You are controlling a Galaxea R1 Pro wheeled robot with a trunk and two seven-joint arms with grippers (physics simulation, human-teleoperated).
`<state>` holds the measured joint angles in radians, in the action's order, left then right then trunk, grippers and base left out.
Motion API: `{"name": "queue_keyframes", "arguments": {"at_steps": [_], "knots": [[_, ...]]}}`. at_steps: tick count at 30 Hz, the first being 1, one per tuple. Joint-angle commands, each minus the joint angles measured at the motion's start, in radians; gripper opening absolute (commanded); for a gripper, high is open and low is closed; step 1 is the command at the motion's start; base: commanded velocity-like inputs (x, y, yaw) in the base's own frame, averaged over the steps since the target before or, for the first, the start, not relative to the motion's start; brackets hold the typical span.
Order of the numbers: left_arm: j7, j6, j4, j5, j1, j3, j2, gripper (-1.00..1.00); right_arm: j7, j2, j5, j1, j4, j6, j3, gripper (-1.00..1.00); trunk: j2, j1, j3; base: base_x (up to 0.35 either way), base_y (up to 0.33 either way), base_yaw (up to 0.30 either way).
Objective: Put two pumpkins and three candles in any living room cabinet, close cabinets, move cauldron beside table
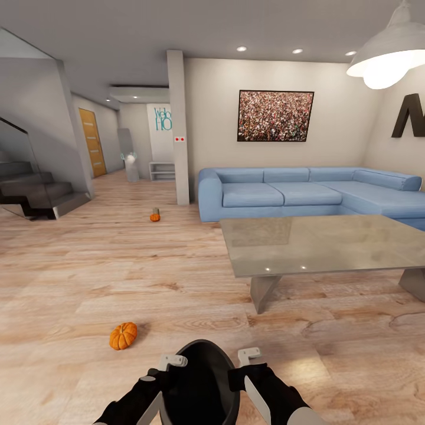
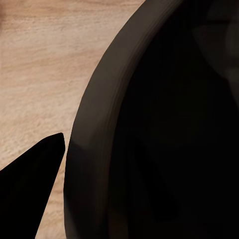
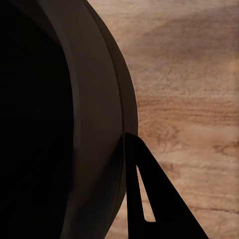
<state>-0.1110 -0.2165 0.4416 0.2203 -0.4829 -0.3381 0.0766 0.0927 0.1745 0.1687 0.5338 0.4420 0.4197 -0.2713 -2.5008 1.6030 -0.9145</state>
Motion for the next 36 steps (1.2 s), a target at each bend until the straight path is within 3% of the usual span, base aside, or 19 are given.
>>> {"name": "queue_keyframes", "arguments": {"at_steps": [1, 28, 32, 36], "knots": [[-0.013, -0.006, 0.000, 0.001, 0.000, -0.008, -0.008, -1.00, 0.009, 0.000, 0.008, 0.002, 0.004, 0.004, -0.003, -1.00, -0.001, 0.000, -0.001, 0.000, 0.000, 0.000], [-0.013, -0.006, 0.000, 0.000, 0.000, -0.009, -0.008, -1.00, 0.009, 0.000, 0.009, 0.002, 0.005, 0.005, -0.003, -1.00, -0.001, 0.000, -0.001, 0.000, 0.000, 0.000], [-0.013, -0.006, 0.000, 0.001, 0.000, -0.009, -0.008, -1.00, 0.009, 0.000, 0.009, 0.002, 0.006, 0.005, -0.003, -1.00, 0.000, -0.002, 0.015, 0.000, 0.000, 0.000], [-0.012, -0.006, 0.000, 0.001, 0.000, -0.008, -0.008, -1.00, 0.009, 0.000, 0.009, 0.002, 0.006, 0.005, -0.003, -1.00, 0.000, -0.002, 0.015, 0.000, 0.000, 0.000]]}}
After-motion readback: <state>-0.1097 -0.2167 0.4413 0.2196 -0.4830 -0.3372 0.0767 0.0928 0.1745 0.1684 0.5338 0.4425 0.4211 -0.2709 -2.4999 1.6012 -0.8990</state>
